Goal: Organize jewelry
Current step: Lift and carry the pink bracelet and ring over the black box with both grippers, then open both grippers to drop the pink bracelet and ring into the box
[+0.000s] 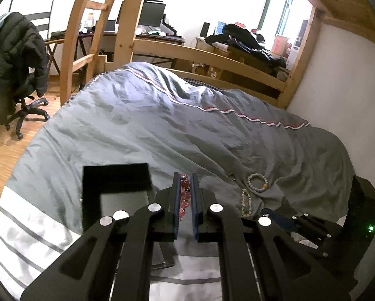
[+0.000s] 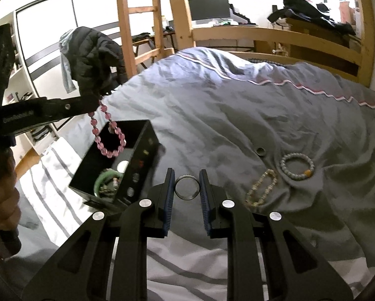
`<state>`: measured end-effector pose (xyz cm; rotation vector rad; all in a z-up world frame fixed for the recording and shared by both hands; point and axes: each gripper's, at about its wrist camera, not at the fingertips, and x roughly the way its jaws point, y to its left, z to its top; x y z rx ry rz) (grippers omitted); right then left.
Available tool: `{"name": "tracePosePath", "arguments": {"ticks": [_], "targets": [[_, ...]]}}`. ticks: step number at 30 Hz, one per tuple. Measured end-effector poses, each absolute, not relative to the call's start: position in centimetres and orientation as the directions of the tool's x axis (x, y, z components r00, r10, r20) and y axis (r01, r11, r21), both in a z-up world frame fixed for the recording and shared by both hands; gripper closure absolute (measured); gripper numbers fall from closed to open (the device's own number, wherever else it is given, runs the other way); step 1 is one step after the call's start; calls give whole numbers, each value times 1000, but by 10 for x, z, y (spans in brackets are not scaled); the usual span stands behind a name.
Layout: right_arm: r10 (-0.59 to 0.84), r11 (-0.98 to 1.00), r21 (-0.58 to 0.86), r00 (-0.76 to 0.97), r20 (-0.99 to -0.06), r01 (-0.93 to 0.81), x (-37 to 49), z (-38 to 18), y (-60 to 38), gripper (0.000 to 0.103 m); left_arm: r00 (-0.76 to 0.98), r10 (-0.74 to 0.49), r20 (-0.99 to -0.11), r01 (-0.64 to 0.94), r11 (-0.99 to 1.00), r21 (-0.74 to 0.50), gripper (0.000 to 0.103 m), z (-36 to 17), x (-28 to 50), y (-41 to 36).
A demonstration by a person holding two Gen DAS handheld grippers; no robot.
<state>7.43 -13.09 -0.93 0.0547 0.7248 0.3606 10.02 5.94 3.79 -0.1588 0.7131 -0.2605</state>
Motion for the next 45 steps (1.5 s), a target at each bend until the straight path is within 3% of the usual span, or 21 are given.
{"name": "tracePosePath", "arguments": {"ticks": [20,28,45], "targets": [[446,881,180,639,-626,-438,87,7,-44,82,733,-247,-634,98,960,-261,96,36,113,125],[467,861,198,576,-671,-468,92,-19,-12,82,698,-264,-666,50,945,-322,96,12,127,146],[474,852,213,530,-703,-479,96,-39,-4,82,667,-242,-704,15,950,-313,96,0,135,146]]}}
